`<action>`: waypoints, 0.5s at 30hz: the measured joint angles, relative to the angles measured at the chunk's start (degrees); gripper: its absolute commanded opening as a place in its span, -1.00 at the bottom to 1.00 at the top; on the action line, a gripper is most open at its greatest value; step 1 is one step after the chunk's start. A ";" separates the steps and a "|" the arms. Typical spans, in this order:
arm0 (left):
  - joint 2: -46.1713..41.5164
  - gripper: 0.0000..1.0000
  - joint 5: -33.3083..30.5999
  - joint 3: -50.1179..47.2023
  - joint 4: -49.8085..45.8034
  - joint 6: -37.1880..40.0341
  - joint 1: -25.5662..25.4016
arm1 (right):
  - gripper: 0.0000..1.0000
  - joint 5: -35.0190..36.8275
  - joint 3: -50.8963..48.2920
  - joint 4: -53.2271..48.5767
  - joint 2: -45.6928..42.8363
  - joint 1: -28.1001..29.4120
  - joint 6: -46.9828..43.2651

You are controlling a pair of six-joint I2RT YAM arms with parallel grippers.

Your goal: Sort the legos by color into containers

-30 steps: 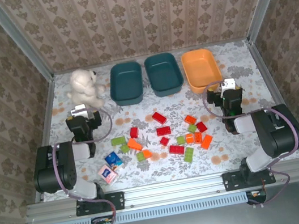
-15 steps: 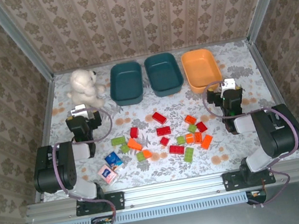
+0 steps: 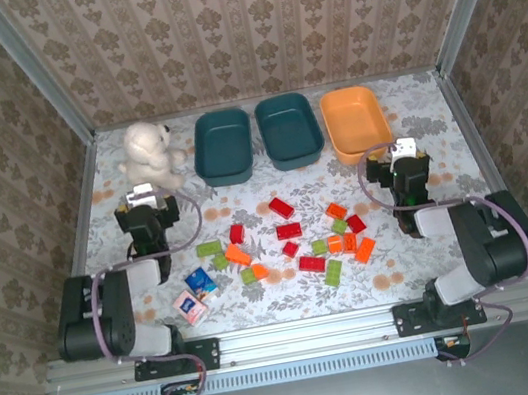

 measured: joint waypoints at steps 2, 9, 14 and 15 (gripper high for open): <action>-7.13 1.00 -3.56 0.20 -3.08 0.74 -3.43 | 1.00 1.81 0.85 -4.87 -6.97 1.20 -0.09; -26.86 1.00 -13.57 8.72 -21.57 0.85 -12.81 | 1.00 5.11 21.73 -23.85 -23.19 3.19 -0.94; -28.50 1.00 -17.94 30.27 -49.42 -12.52 -17.81 | 1.00 4.42 50.36 -50.01 -23.93 4.02 15.02; -27.85 1.00 -18.12 34.91 -55.41 -17.25 -17.40 | 1.00 3.63 52.33 -53.27 -24.52 3.56 18.03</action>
